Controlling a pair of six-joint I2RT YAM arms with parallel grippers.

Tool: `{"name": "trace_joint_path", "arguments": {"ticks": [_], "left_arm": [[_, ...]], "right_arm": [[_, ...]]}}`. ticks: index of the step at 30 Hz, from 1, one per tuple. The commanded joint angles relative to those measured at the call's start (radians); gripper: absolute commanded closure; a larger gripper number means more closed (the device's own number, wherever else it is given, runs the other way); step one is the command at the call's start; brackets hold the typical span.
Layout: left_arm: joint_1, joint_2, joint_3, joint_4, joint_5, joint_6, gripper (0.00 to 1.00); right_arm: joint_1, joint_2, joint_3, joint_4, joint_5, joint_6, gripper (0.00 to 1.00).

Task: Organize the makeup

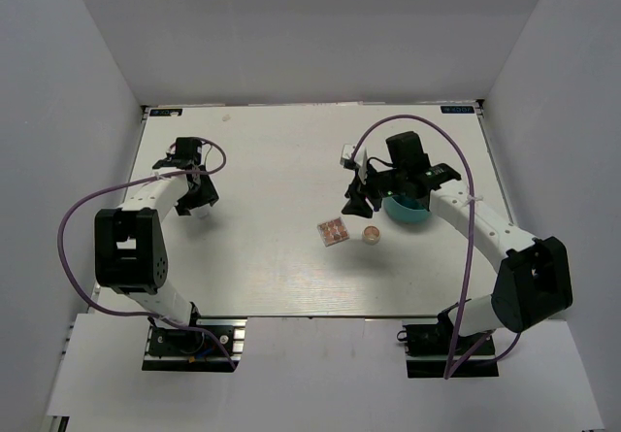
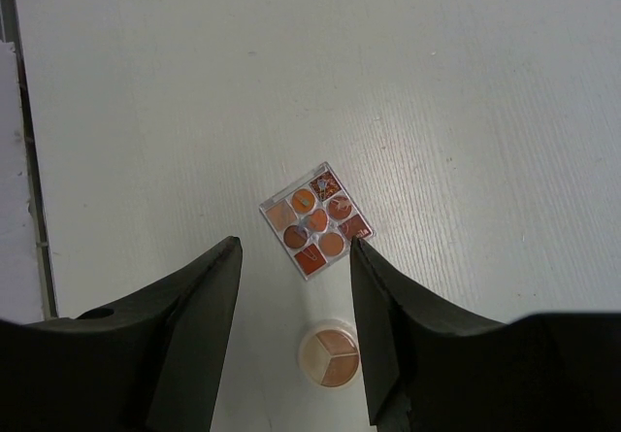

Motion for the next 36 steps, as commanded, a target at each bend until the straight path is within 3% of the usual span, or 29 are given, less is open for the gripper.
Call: {"name": "trace_joint_path", "arguments": {"ticks": [1, 8, 15, 23, 27, 31, 36], "left_arm": [[0.006, -0.025, 0.007, 0.014, 0.018, -0.008, 0.33], [0.006, 0.001, 0.059, 0.011, 0.008, 0.014, 0.44], [0.006, -0.021, 0.041, 0.039, 0.042, 0.038, 0.76], [-0.017, -0.108, 0.028, 0.068, 0.165, 0.101, 0.86], [-0.026, -0.151, 0.019, 0.111, 0.388, 0.155, 0.87], [-0.052, -0.189, -0.005, 0.203, 0.721, 0.131, 0.88], [-0.144, -0.19, 0.016, 0.312, 0.886, 0.063, 0.88]], "right_arm": [[0.003, -0.01, 0.044, -0.02, 0.004, -0.015, 0.46], [0.0, -0.036, 0.036, -0.041, 0.019, -0.027, 0.46], [-0.003, -0.047, 0.041, -0.075, 0.039, -0.05, 0.45], [-0.003, -0.049, 0.061, -0.096, 0.052, -0.061, 0.46], [-0.006, -0.053, 0.073, -0.104, 0.065, -0.063, 0.46], [-0.017, -0.07, 0.095, -0.075, 0.144, -0.032, 0.47], [-0.064, -0.099, 0.144, 0.002, 0.292, 0.077, 0.74]]}}
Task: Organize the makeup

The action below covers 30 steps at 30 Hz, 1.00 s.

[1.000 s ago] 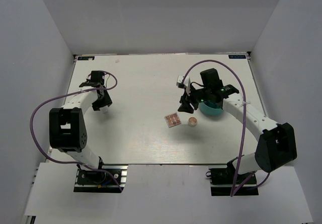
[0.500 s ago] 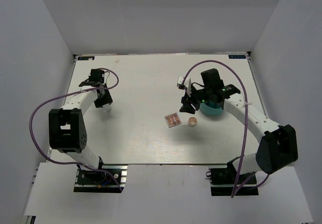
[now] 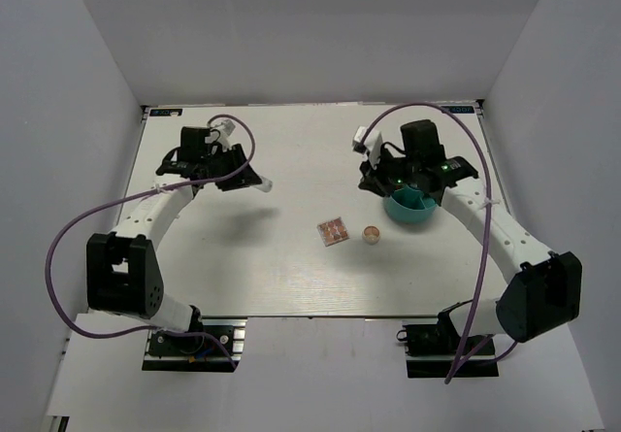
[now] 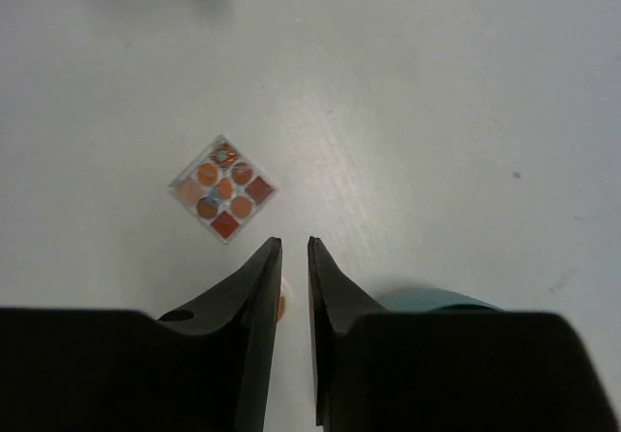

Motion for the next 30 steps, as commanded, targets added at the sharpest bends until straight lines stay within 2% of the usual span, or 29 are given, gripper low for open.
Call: {"name": "trace_joint_path", "arguments": {"ticks": [1, 3, 8, 14, 19, 26, 30], "left_arm": [[-0.063, -0.024, 0.052, 0.107, 0.236, -0.034, 0.88], [-0.124, 0.001, 0.095, 0.11, 0.262, -0.035, 0.89], [-0.264, 0.094, 0.246, 0.109, 0.303, -0.037, 0.89], [-0.428, 0.221, 0.379, 0.106, 0.288, -0.034, 0.89], [-0.531, 0.332, 0.503, 0.086, 0.271, -0.029, 0.88], [-0.612, 0.534, 0.766, 0.035, 0.225, -0.023, 0.88], [-0.642, 0.582, 0.81, 0.054, 0.186, -0.037, 0.88]], "right_arm": [[-0.036, -0.052, 0.088, 0.087, 0.132, 0.087, 0.78], [-0.069, -0.063, 0.103, 0.116, 0.184, 0.127, 0.86], [-0.146, -0.095, 0.138, 0.184, 0.301, 0.193, 0.9], [-0.258, -0.15, 0.129, 0.248, 0.429, 0.249, 0.97], [-0.335, -0.214, 0.077, 0.287, 0.439, 0.282, 0.98], [-0.39, -0.239, 0.046, 0.276, 0.401, 0.307, 0.98], [-0.412, -0.251, 0.033, 0.27, 0.384, 0.309, 0.98]]}}
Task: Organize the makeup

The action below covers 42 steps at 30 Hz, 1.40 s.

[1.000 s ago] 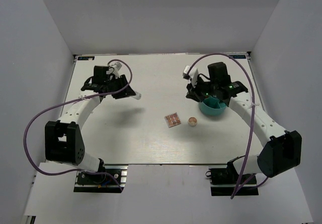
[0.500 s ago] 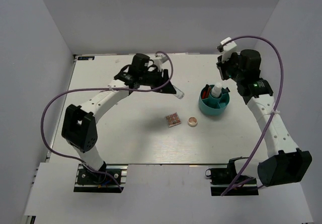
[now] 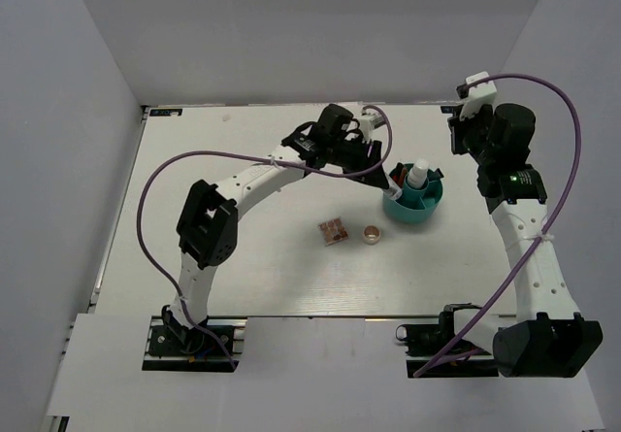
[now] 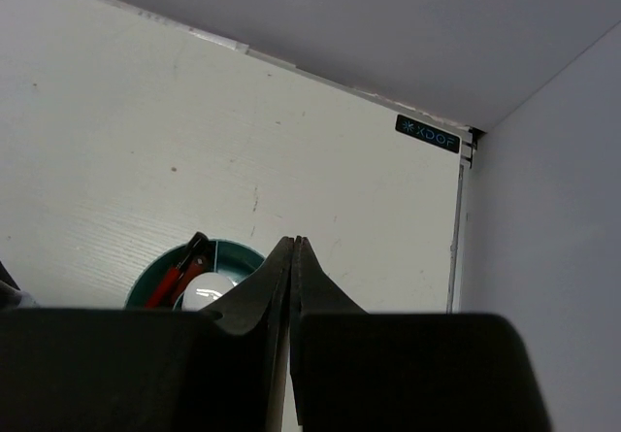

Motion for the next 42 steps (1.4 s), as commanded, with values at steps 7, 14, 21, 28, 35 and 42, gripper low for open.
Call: {"name": "trace_joint_path", "arguments": {"ticks": [7, 14, 21, 28, 35, 42], "left_arm": [[-0.048, 0.055, 0.122, 0.032, -0.073, -0.019, 0.88], [-0.068, 0.085, 0.119, 0.079, -0.11, -0.026, 0.88], [-0.068, 0.119, 0.133, 0.118, -0.121, -0.045, 0.88], [-0.068, 0.136, 0.113, 0.121, -0.136, -0.048, 0.88], [-0.068, 0.153, 0.114, 0.09, -0.136, -0.033, 0.88], [-0.077, 0.159, 0.116, 0.075, -0.151, -0.026, 0.83]], "right_arm": [[-0.036, -0.029, -0.025, 0.041, -0.049, 0.039, 0.97], [-0.069, -0.035, -0.037, 0.046, -0.063, 0.04, 0.96], [-0.078, -0.044, -0.048, 0.052, -0.074, 0.044, 0.97], [-0.082, -0.055, -0.064, 0.058, -0.086, 0.047, 0.96], [-0.084, -0.059, -0.073, 0.064, -0.092, 0.047, 0.96], [-0.084, -0.061, -0.076, 0.067, -0.106, 0.048, 0.96]]}}
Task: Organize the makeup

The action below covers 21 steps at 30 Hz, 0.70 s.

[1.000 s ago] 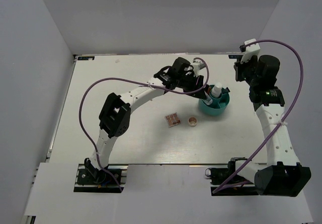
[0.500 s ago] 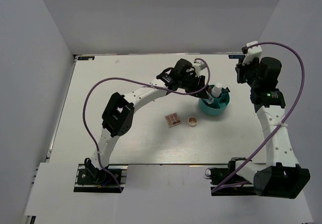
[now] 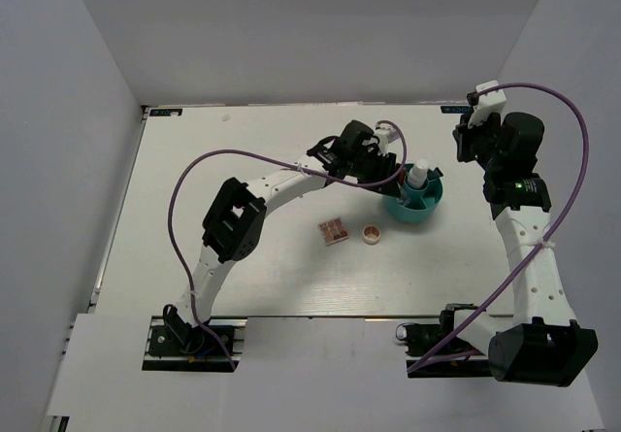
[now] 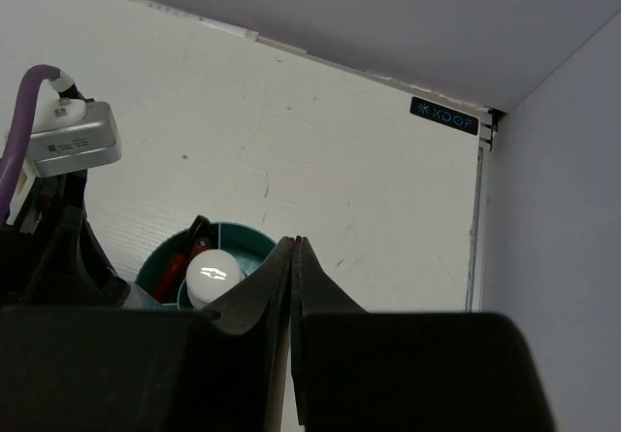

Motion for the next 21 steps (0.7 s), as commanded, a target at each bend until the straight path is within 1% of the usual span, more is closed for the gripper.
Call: {"name": "trace_joint_path", "arguments": {"ticks": [1, 2, 4, 5, 6, 7, 11, 16, 20, 21], "left_arm": [[-0.007, -0.028, 0.032, -0.002, -0.014, 0.012, 0.79], [-0.007, -0.027, 0.033, -0.002, -0.014, 0.012, 0.67], [-0.007, -0.027, 0.04, -0.002, -0.018, 0.009, 0.52], [-0.007, -0.03, 0.041, 0.001, -0.021, 0.007, 0.47], [-0.007, -0.03, 0.041, -0.001, -0.021, 0.007, 0.39], [-0.007, -0.033, 0.043, 0.005, -0.024, 0.006, 0.35], [-0.007, -0.048, 0.047, 0.014, -0.034, 0.001, 0.3], [-0.007, -0.074, 0.056, 0.024, -0.043, -0.008, 0.29], [-0.007, -0.144, 0.058, 0.016, -0.078, -0.001, 0.29], [-0.007, -0.163, 0.056, 0.004, -0.086, 0.003, 0.29]], "right_arm": [[-0.004, -0.024, -0.006, 0.054, -0.015, 0.012, 0.96], [-0.004, -0.025, -0.008, 0.054, -0.014, 0.011, 0.95], [-0.004, -0.028, -0.012, 0.054, -0.012, 0.009, 0.95], [-0.004, -0.03, -0.014, 0.053, -0.012, 0.009, 0.95], [-0.004, -0.03, -0.016, 0.056, -0.012, 0.009, 0.95], [-0.004, -0.033, -0.016, 0.054, -0.014, 0.009, 0.95], [-0.004, -0.033, -0.022, 0.054, -0.019, 0.008, 0.95], [-0.004, -0.036, -0.022, 0.053, -0.026, 0.008, 0.94], [-0.005, -0.051, -0.031, 0.045, -0.081, -0.02, 0.89], [-0.004, -0.062, -0.035, 0.045, -0.104, -0.029, 0.84]]}}
